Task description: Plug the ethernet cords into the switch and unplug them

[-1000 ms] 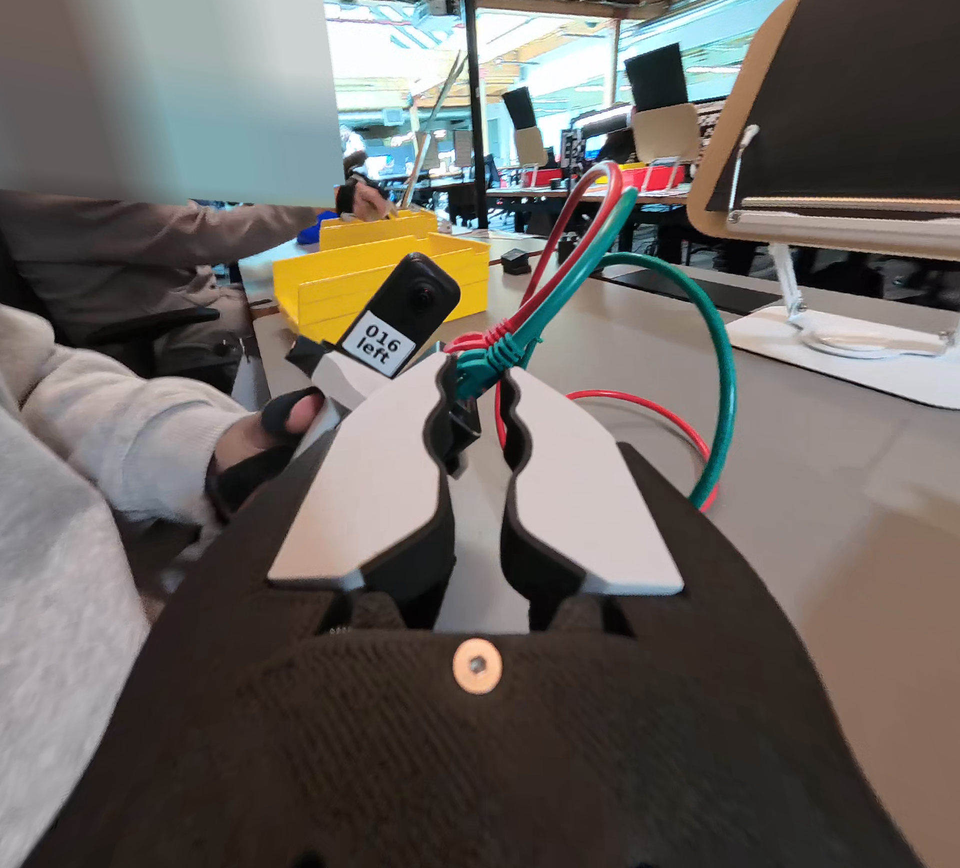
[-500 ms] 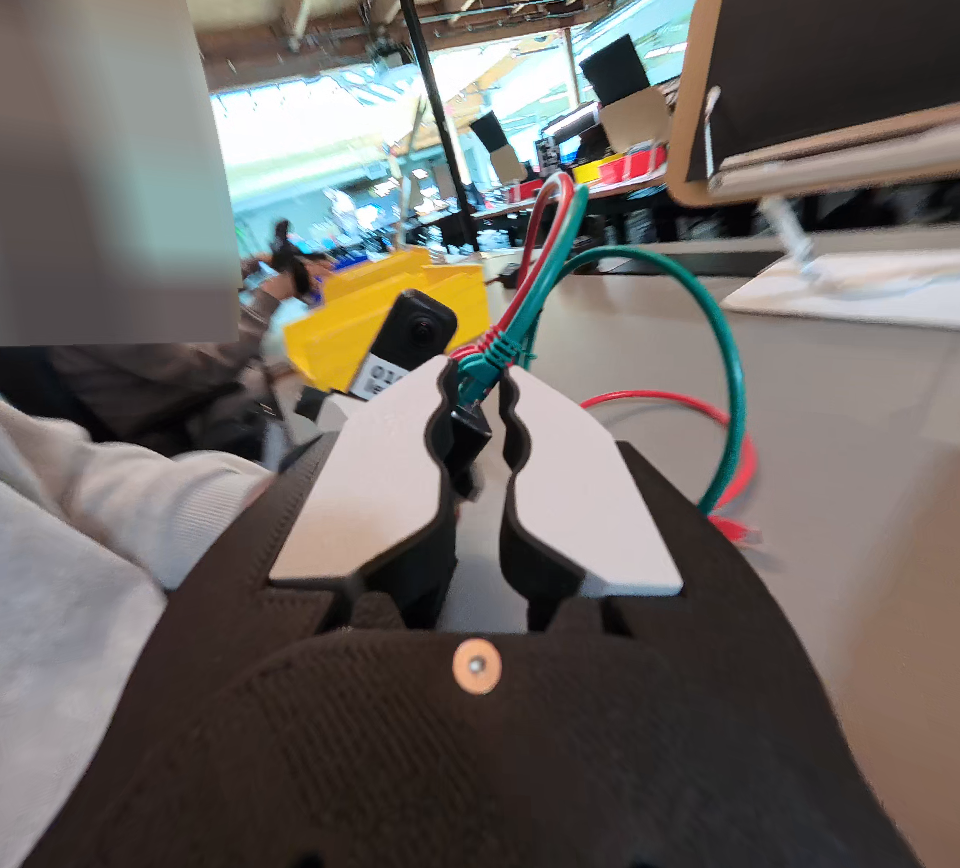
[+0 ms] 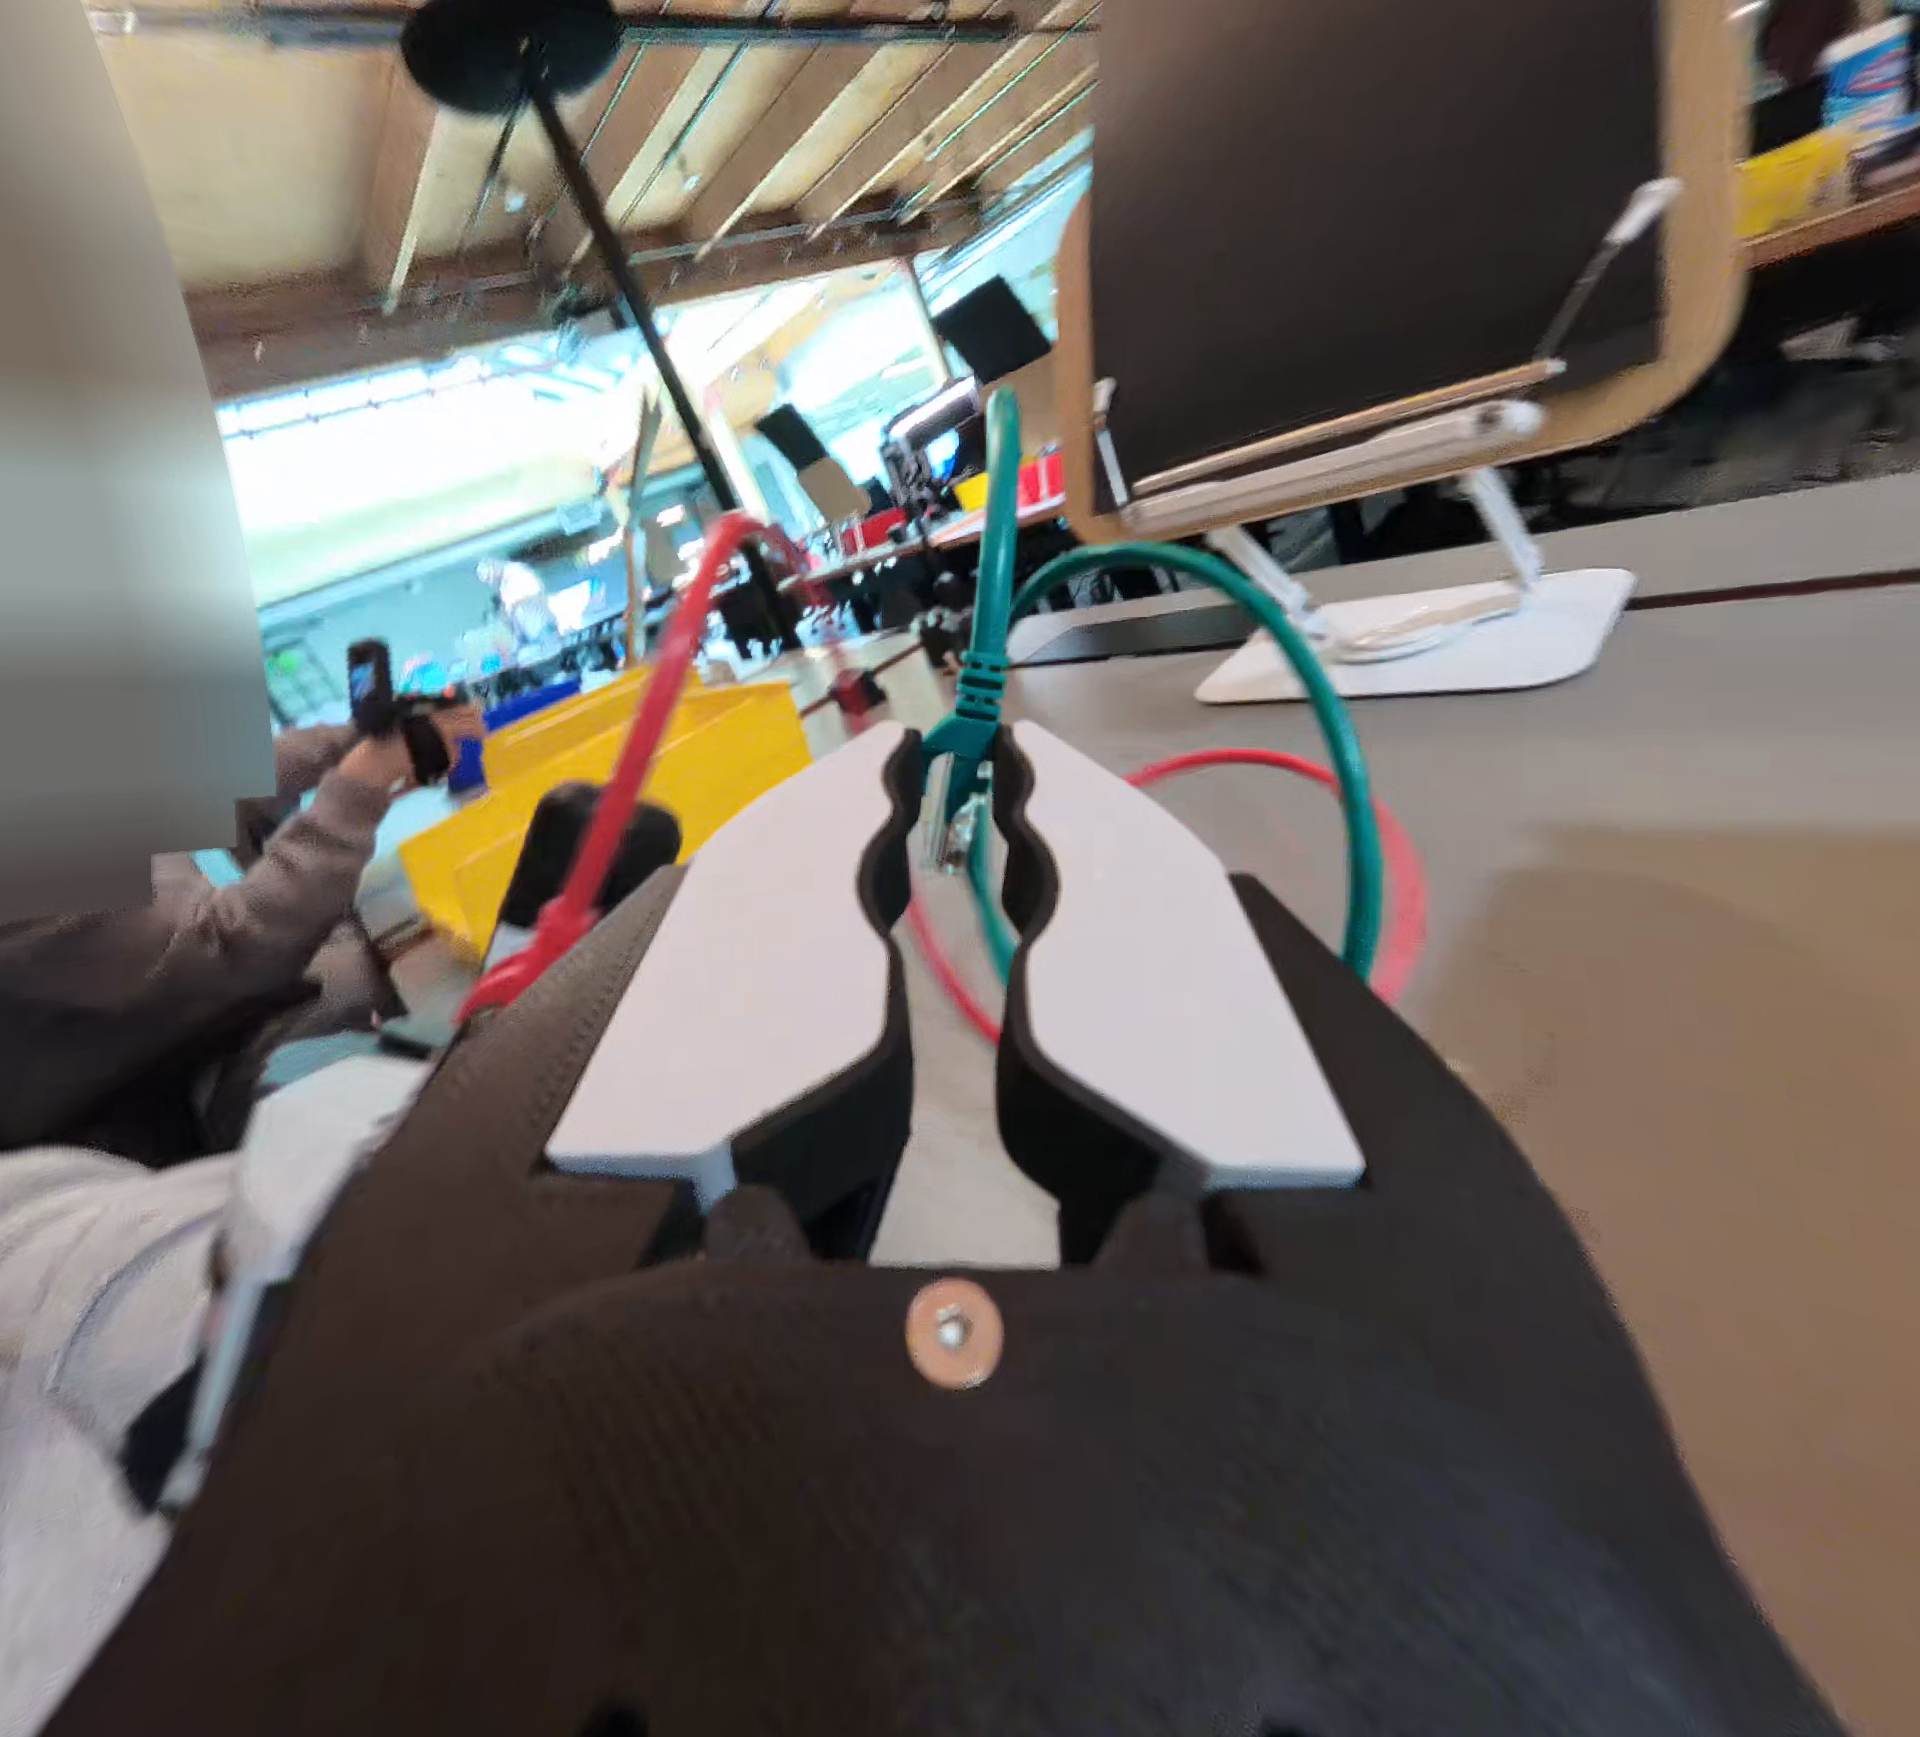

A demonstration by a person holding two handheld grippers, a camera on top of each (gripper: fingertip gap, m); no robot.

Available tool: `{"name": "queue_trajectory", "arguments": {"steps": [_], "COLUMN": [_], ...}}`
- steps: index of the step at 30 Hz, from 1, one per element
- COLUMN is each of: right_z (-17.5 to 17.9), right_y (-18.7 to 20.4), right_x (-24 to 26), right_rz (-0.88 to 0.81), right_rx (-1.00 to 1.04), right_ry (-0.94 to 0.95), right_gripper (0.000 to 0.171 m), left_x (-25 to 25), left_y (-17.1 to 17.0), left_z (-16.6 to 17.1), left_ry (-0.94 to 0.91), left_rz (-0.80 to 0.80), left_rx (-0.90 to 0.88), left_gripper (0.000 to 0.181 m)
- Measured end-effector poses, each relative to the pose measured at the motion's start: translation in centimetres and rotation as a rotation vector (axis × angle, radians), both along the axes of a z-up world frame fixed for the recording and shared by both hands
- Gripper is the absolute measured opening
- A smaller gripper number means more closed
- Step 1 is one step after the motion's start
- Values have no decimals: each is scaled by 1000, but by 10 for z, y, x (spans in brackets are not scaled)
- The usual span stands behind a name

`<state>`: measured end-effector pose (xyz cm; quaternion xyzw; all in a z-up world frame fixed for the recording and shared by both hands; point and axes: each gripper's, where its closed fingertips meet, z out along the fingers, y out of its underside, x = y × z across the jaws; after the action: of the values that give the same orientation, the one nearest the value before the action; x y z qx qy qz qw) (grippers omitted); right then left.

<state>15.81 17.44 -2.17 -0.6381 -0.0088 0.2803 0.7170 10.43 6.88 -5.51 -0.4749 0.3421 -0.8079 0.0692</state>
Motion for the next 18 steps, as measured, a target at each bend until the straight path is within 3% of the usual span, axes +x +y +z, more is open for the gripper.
{"name": "queue_trajectory", "arguments": {"steps": [4,10,18], "right_z": [17,42,103], "right_y": [-2,-18,-56], "right_x": [-4,30,34], "right_rz": [-38,-53,8], "right_rx": [104,241,490], "right_ry": [-147,37,93], "right_gripper": [13,13,13], "left_x": [-13,-27,-32], "left_y": [47,130,147], "left_z": [3,-23,-28], "left_ry": [-35,99,112], "left_rz": [139,412,471], "left_rx": [40,36,-55], "left_gripper": [27,27,26]}}
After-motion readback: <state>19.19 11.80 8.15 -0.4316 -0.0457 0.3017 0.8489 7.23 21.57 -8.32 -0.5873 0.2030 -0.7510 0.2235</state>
